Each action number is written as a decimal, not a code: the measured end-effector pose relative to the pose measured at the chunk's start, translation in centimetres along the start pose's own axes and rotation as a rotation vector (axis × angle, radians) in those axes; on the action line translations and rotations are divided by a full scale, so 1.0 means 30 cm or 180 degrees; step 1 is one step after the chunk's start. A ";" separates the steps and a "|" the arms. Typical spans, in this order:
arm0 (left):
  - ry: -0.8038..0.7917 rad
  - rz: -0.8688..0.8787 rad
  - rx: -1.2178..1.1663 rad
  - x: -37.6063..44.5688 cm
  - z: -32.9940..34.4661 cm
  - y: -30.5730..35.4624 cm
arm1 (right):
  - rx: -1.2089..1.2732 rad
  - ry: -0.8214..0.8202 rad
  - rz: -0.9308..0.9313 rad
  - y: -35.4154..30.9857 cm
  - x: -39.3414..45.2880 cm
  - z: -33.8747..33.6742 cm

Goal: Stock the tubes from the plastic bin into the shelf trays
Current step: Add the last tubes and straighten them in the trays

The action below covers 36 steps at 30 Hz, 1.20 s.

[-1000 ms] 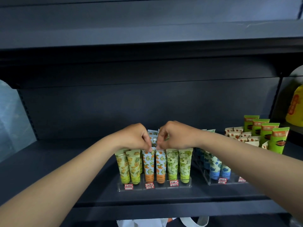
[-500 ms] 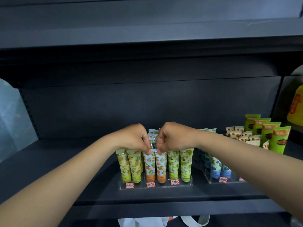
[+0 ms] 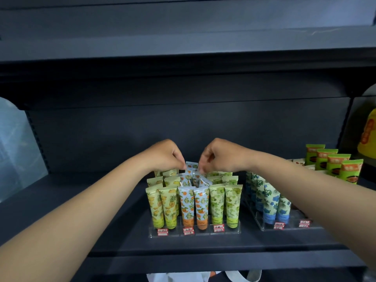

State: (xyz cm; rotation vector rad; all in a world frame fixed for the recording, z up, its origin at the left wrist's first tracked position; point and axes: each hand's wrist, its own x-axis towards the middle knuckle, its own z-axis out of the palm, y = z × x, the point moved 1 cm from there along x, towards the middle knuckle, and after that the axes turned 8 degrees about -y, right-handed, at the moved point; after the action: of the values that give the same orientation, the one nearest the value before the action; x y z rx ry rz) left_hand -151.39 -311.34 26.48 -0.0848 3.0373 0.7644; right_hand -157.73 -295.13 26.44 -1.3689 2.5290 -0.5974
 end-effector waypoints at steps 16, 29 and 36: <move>-0.0502 -0.0184 0.0543 0.193 0.055 -0.056 | -0.0426 -0.0344 0.0239 0.047 0.042 0.022; -0.0617 -0.0113 0.0802 0.186 0.059 -0.032 | -0.0322 -0.0204 0.0057 0.057 0.039 0.049; -0.0590 -0.0111 0.0471 0.157 0.061 -0.033 | -0.0258 -0.0186 0.0029 0.056 0.033 0.051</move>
State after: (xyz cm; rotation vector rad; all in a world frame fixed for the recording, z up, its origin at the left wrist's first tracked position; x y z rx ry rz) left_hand -156.06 -311.58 24.28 -0.0614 2.8956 0.5117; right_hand -159.00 -295.53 24.35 -1.3799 2.5370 -0.4509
